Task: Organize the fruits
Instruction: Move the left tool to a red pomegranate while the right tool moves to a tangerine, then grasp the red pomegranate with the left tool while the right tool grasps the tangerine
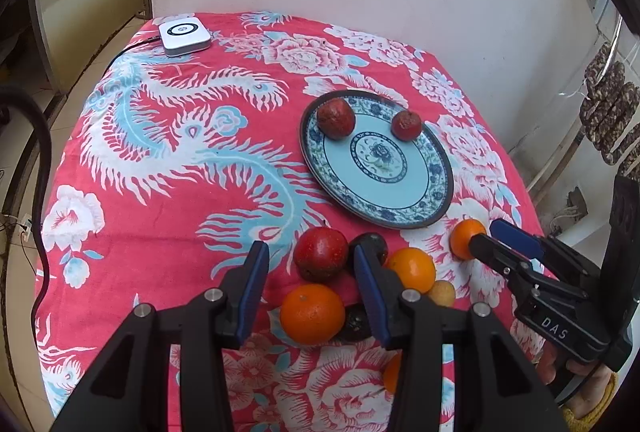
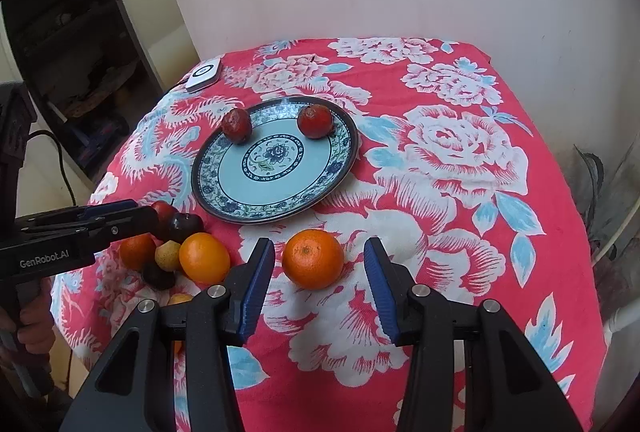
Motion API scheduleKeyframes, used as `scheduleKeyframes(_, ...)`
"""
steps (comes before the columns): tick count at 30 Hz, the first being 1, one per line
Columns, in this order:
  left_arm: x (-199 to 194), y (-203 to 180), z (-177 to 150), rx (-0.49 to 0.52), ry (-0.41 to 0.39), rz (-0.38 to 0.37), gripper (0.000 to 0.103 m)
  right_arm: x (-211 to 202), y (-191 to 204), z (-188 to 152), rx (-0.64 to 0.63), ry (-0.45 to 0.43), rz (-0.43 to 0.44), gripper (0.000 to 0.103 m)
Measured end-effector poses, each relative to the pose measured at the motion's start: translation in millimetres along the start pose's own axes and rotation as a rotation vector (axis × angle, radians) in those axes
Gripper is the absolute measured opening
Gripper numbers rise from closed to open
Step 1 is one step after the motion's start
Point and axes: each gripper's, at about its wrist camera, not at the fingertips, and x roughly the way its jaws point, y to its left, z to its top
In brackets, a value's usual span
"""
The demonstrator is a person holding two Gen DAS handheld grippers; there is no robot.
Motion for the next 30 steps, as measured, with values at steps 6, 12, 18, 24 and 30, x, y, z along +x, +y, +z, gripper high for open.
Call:
scheduleKeyframes(6,1.8,1.3,-1.2,-0.007,-0.003,-0.016,0.047,2.0,0.2,-2.1,0.004,0.001,0.014,0.048)
scheduleKeyframes(12,3.4,2.4,-1.9,-0.014,-0.004,-0.033,0.041,3.8,-1.0,-3.4,0.008,0.004,0.020,0.048)
scheduleKeyframes(18,8.8,3.8,-4.9,-0.042,0.005,-0.054,0.036,5.4,-1.2,-6.0,0.005,0.007,0.023,0.044)
scheduleKeyframes(24,7.9,3.2,-7.1,-0.051,-0.015,-0.053,0.033,6.1,-2.5,-7.4,0.014,0.013,0.029,0.039)
scheduleKeyframes(30,7.0,4.3,-9.3,-0.059,-0.034,-0.055,0.032,5.4,1.4,-8.4,-0.001,0.009,0.024,0.035)
